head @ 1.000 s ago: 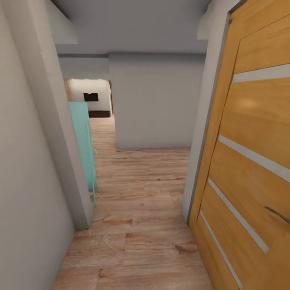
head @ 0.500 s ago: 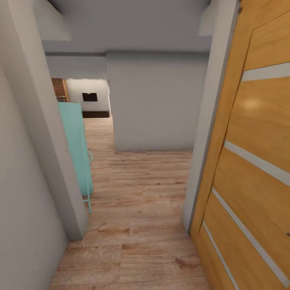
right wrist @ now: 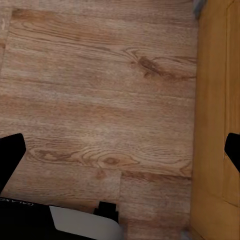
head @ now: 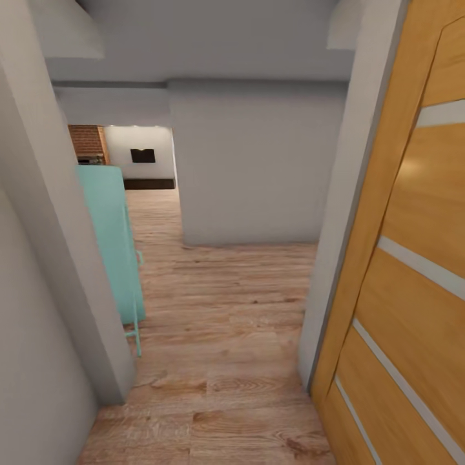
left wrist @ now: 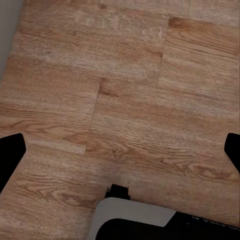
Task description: Move the two storage containers from the living room to the garage. In the garage, place one container on the floor and stack the other container on top of it (either order is fine).
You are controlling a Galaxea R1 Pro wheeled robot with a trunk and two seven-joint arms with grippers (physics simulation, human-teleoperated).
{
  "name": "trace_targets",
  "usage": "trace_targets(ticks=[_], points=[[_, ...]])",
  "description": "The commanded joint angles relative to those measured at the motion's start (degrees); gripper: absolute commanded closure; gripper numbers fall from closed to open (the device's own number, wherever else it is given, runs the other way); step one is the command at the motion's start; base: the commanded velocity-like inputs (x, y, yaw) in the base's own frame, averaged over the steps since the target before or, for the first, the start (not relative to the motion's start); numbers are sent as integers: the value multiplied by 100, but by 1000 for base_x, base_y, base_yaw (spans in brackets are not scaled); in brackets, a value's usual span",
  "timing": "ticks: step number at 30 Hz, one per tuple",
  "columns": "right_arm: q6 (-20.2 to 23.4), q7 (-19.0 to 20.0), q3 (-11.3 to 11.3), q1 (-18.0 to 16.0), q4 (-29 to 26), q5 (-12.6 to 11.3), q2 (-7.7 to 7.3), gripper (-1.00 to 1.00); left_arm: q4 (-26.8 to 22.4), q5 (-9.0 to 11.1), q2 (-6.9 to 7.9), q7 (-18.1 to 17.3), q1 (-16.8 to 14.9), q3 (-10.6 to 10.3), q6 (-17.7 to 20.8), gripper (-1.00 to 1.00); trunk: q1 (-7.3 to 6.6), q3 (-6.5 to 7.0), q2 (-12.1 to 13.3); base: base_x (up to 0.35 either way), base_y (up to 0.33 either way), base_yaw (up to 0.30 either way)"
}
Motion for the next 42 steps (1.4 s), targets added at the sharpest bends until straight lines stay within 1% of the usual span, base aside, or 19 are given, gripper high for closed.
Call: trace_targets(ticks=[1,21,28,37,42], points=[[-41,-1,42,-11,24,7,0,-100,26,24,1,1,-12,-1,-41,-100,6,-10,-10,325,0,0],[-41,-1,43,-11,24,7,0,-100,25,27,3,1,-11,-1,-41,-100,6,-10,-10,325,0,3],[-41,-1,42,-11,24,7,0,-100,25,27,2,1,-11,-1,-41,-100,6,-10,-10,325,0,89],[-41,0,42,-11,24,7,0,-100,25,25,-3,6,-12,-1,-41,-100,6,-10,-10,325,0,15],[-41,-1,42,-11,24,7,0,-100,25,27,-7,30,-8,-1,-41,-100,6,-10,-10,325,0,179]])
